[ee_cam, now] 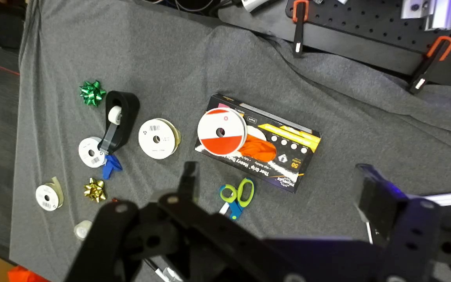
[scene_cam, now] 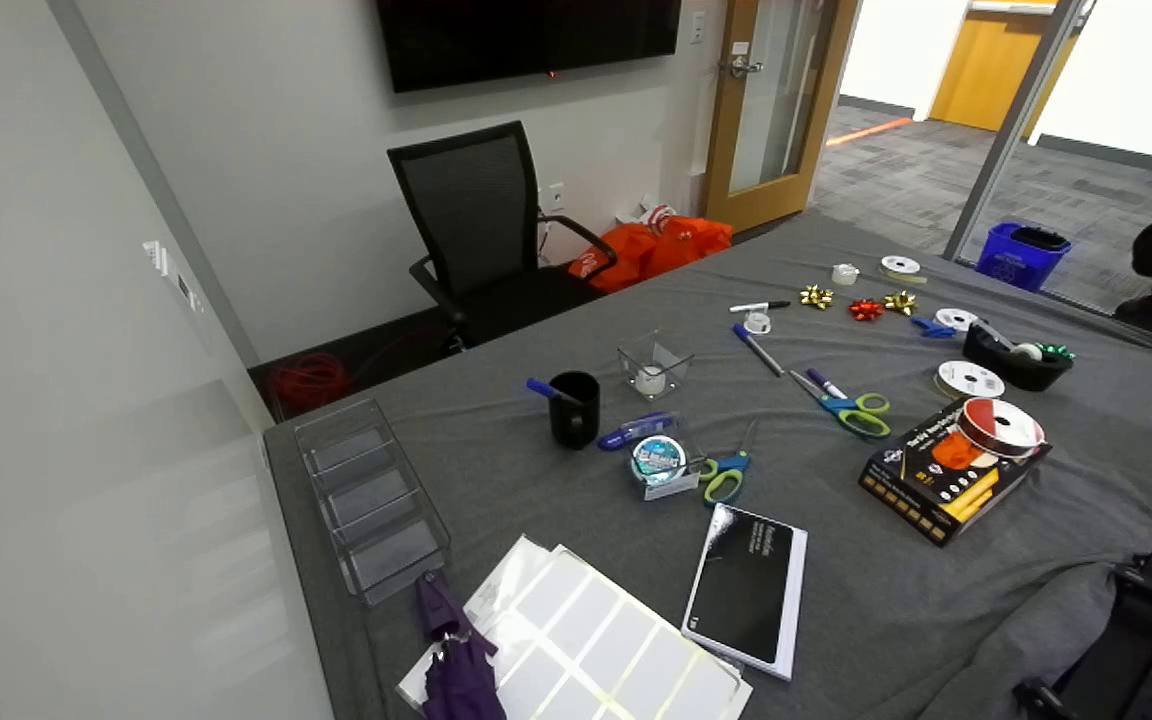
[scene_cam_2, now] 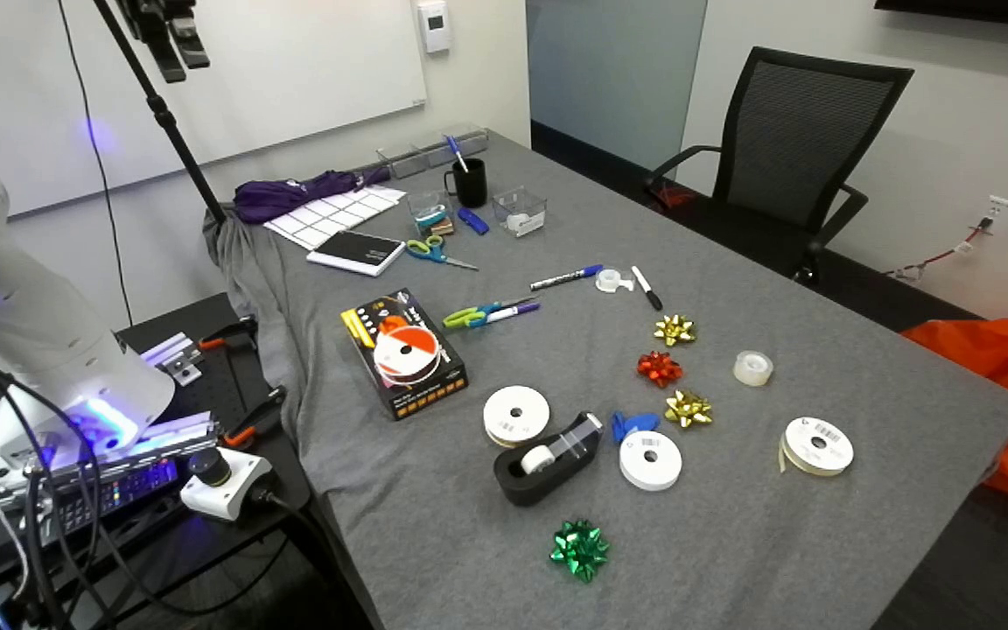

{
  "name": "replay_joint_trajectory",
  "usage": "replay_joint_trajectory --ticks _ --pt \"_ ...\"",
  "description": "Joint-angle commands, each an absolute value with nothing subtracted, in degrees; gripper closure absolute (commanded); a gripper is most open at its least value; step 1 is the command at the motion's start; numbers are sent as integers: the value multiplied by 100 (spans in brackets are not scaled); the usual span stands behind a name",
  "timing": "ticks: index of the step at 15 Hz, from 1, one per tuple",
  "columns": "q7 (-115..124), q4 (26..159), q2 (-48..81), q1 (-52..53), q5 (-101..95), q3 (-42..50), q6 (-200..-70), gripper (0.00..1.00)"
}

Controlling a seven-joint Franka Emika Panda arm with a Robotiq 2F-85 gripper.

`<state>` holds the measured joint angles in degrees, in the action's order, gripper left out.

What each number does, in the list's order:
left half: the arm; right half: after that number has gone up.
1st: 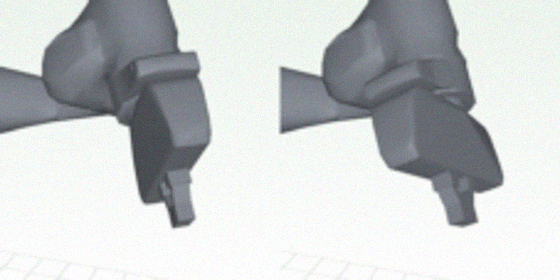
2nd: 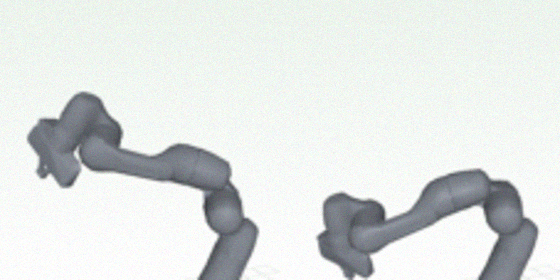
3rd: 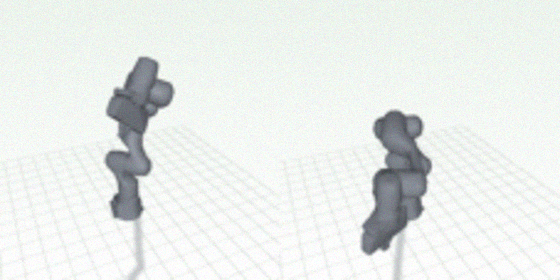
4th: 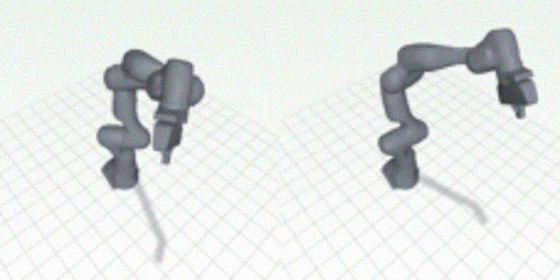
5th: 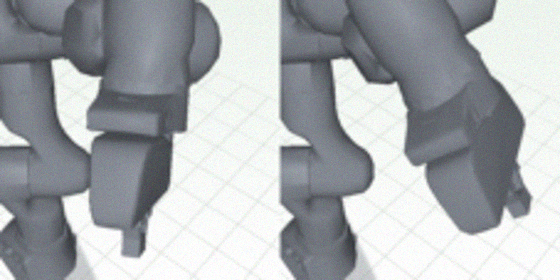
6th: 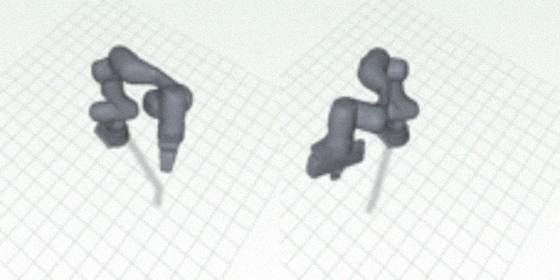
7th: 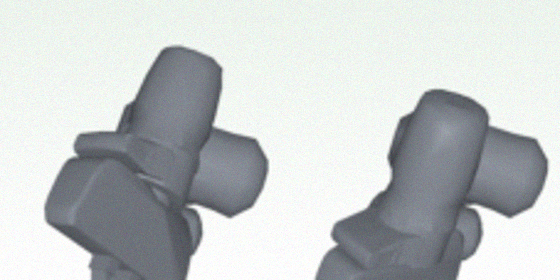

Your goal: Pick up the black mug and move it to the right of the table in between the two scissors

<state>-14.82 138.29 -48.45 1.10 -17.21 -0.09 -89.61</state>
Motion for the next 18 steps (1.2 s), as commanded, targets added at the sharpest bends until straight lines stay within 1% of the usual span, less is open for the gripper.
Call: replay_joint_trajectory --ticks 1,6,11,18 --pt "-1409 13806 -4835 245 -1780 73 -8919 0" --pt "-937 13745 -4391 412 -1530 -81 -9304 0" --pt "-312 13452 -3474 562 -982 -222 -10034 0" --pt "190 12843 -2096 582 444 -151 -11090 0"
